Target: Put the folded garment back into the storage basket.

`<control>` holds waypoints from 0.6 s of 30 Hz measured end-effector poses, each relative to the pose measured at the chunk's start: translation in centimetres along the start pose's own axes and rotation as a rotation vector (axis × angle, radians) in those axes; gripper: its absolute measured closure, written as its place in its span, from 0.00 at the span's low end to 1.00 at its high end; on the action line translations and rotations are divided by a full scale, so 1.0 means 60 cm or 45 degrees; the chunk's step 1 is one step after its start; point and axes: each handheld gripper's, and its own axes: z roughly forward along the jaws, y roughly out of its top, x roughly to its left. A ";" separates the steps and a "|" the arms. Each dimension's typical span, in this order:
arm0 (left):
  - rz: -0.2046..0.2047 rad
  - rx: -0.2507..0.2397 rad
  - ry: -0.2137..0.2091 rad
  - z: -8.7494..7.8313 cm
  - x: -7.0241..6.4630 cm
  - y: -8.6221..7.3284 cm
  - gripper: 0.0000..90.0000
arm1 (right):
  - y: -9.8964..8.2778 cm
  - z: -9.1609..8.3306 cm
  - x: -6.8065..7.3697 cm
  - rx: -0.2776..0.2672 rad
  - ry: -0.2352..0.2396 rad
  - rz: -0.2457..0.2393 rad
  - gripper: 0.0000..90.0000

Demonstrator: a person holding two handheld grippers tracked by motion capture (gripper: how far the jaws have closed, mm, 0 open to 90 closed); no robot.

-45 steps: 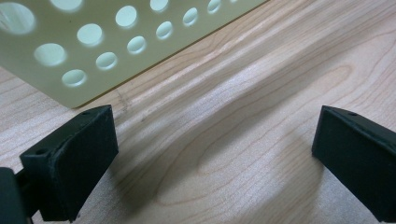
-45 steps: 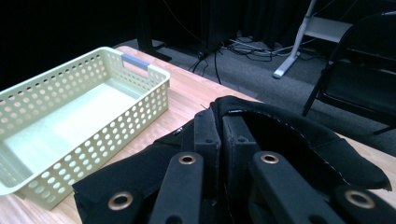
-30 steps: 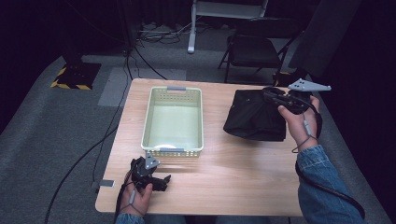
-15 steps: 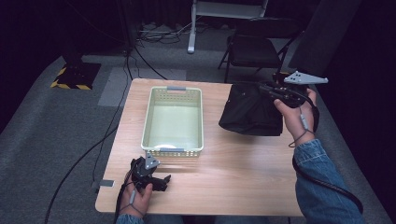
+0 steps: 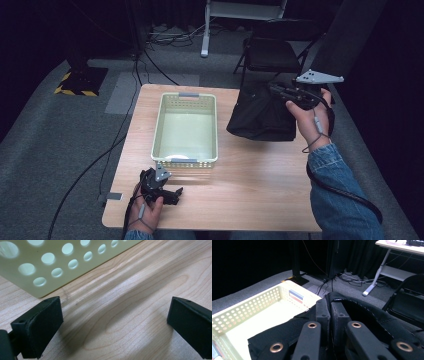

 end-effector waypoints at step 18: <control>0.006 -0.002 -0.005 0.000 0.001 -0.001 0.00 | 0.042 0.029 0.025 -0.022 0.026 -0.038 0.95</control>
